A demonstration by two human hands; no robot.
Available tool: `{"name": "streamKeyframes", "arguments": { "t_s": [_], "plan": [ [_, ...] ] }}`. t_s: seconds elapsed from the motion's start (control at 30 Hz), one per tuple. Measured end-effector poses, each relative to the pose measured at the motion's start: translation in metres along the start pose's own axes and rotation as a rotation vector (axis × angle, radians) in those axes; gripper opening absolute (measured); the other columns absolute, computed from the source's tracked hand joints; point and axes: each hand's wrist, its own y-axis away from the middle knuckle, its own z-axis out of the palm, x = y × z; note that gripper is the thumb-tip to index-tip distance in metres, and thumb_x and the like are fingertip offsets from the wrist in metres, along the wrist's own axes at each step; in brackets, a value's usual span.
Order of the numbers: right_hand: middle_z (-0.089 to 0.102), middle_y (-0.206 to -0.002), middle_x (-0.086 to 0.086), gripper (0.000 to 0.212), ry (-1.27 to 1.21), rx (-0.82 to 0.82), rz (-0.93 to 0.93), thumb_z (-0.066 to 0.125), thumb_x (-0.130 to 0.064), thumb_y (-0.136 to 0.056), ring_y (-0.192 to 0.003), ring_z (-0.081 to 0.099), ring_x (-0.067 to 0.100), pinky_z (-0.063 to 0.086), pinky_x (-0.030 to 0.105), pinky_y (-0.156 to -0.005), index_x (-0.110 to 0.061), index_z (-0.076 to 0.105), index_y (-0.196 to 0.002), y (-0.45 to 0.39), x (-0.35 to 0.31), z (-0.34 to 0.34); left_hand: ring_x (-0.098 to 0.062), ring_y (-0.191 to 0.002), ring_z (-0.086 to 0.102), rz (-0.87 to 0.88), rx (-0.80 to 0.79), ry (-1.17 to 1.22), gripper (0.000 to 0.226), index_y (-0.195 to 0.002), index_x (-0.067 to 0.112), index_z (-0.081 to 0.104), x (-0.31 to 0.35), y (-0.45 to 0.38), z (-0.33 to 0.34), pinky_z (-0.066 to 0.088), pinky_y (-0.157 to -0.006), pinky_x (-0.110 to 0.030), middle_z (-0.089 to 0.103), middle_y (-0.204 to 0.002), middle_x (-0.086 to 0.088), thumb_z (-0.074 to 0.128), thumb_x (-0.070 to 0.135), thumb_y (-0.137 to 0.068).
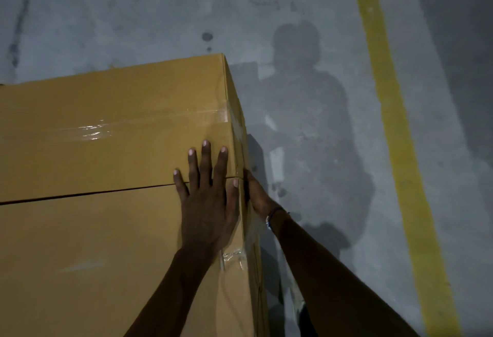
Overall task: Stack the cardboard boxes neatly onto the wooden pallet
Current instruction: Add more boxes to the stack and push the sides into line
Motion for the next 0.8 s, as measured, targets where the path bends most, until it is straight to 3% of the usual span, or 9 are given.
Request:
{"name": "streamKeyframes", "arguments": {
  "t_s": [0.1,0.17,0.27,0.37,0.53,0.6,0.7,0.73,0.8],
  "plan": [
    [0.053,-0.154,0.003,0.117,-0.076,0.125,0.008,0.036,-0.105,-0.067,-0.137,0.053,0.025,0.037,0.052,-0.119,-0.033,0.039,-0.159,-0.012,0.011,-0.007,-0.025,-0.161,-0.014,0.006,0.005,0.004,0.064,-0.168,0.028,0.007,0.000,0.001,0.001,0.004,-0.125,-0.067,-0.012,-0.175,-0.001,0.025,0.046,-0.110],
    [0.056,-0.153,0.003,0.117,-0.055,0.074,0.023,0.039,-0.107,-0.065,-0.136,0.054,0.025,0.036,0.054,-0.120,-0.035,0.043,-0.157,-0.014,0.020,-0.004,-0.025,-0.161,-0.014,0.003,0.008,-0.008,0.063,-0.168,0.028,0.006,-0.001,0.001,0.002,0.004,-0.125,-0.067,-0.013,-0.175,0.000,0.025,0.045,-0.110],
    [0.061,-0.144,0.001,0.095,-0.011,0.012,-0.005,0.038,-0.093,-0.083,-0.132,0.056,0.024,0.039,0.049,-0.117,-0.031,0.048,-0.154,-0.004,0.010,-0.001,-0.024,-0.161,-0.015,-0.003,0.007,-0.013,0.063,-0.168,0.029,0.005,-0.001,0.001,0.004,0.003,-0.126,-0.066,-0.014,-0.175,0.000,0.024,0.046,-0.110],
    [0.058,-0.149,0.003,0.118,-0.044,0.051,0.001,0.039,-0.107,-0.066,-0.134,0.057,0.027,0.038,0.056,-0.119,-0.034,0.041,-0.158,-0.018,0.022,-0.008,-0.024,-0.160,-0.016,-0.004,0.011,-0.011,0.063,-0.168,0.029,0.004,-0.001,0.000,0.005,0.002,-0.126,-0.066,-0.015,-0.175,0.000,0.022,0.046,-0.110],
    [0.056,-0.152,0.003,0.114,-0.009,-0.027,-0.012,0.037,-0.104,-0.069,-0.137,0.054,0.023,0.036,0.052,-0.121,-0.032,0.045,-0.157,0.006,0.007,-0.008,-0.023,-0.160,-0.018,0.003,0.005,0.012,0.063,-0.167,0.030,0.002,-0.002,0.000,0.003,-0.002,-0.126,-0.064,-0.017,-0.174,0.002,0.023,0.048,-0.110],
    [0.058,-0.148,-0.002,0.099,-0.023,0.034,-0.016,0.036,-0.095,-0.082,-0.126,0.058,0.014,0.042,0.039,-0.115,-0.029,0.048,-0.155,0.051,-0.019,-0.006,-0.022,-0.160,-0.019,0.017,-0.013,0.033,0.064,-0.167,0.031,0.000,-0.003,0.000,0.000,-0.003,-0.127,-0.062,-0.018,-0.174,0.003,0.022,0.049,-0.110],
    [0.058,-0.117,-0.020,0.039,-0.089,0.057,-0.124,0.022,-0.055,-0.111,-0.093,0.059,-0.010,0.048,0.009,-0.079,-0.037,0.043,-0.139,0.098,-0.029,-0.008,-0.020,-0.160,-0.017,0.022,-0.028,0.102,0.066,-0.167,0.031,0.003,-0.008,0.011,-0.012,-0.002,-0.128,-0.060,-0.016,-0.174,0.004,0.024,0.053,-0.109],
    [0.058,-0.112,-0.022,0.033,-0.087,0.056,-0.138,0.020,-0.050,-0.113,-0.091,0.059,-0.013,0.047,0.007,-0.076,-0.040,0.041,-0.136,0.120,-0.032,-0.006,-0.019,-0.160,-0.015,0.009,-0.021,0.140,0.067,-0.168,0.030,0.004,-0.009,0.021,-0.018,-0.001,-0.128,-0.058,-0.014,-0.175,0.004,0.025,0.054,-0.109],
    [0.057,-0.125,-0.022,0.037,-0.058,0.072,-0.168,0.022,-0.050,-0.113,-0.109,0.058,-0.009,0.045,0.013,-0.095,-0.040,0.039,-0.144,0.157,-0.029,-0.006,-0.016,-0.161,-0.012,-0.042,0.008,0.204,0.067,-0.167,0.028,0.006,-0.012,0.048,-0.035,0.001,-0.129,-0.054,-0.010,-0.175,0.006,0.026,0.053,-0.109]
  ]
}}
